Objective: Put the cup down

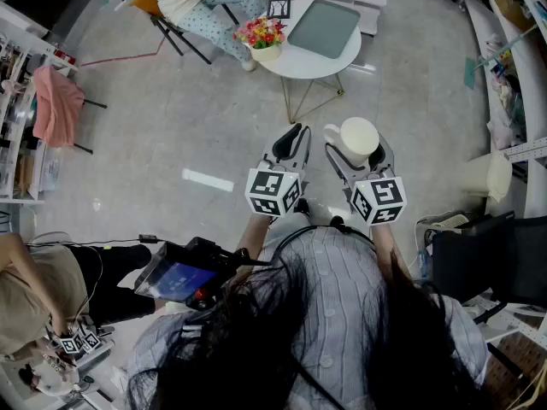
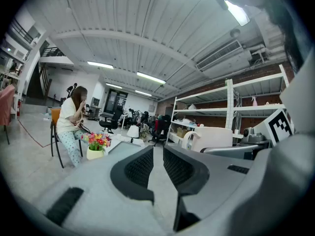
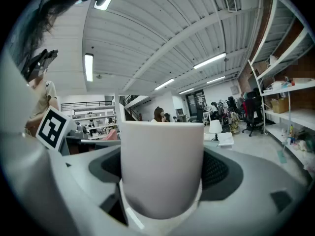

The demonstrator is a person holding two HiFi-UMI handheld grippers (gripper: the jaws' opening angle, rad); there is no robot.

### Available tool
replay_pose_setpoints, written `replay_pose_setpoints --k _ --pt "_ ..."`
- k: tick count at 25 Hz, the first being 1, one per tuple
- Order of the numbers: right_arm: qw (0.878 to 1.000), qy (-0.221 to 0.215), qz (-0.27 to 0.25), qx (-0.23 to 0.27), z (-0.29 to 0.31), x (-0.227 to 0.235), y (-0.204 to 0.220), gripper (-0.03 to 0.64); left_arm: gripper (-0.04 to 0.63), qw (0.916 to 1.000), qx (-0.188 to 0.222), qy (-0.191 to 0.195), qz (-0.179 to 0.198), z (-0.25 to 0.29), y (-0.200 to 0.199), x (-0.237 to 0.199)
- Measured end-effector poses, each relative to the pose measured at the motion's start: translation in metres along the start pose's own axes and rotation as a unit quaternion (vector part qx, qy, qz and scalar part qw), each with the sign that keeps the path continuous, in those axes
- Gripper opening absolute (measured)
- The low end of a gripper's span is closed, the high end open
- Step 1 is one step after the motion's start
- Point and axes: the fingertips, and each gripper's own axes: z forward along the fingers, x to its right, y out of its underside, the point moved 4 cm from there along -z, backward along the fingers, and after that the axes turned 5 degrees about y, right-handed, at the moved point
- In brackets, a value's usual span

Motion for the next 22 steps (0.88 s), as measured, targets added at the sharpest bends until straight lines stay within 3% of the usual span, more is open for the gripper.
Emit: replay_pose_setpoints --k 22 --pt "1.000 0.005 0.020 -0.010 0.025 -0.026 0.013 0.414 0.072 0.9998 -0.009 0.015 0.005 -0.012 0.002 -0.034"
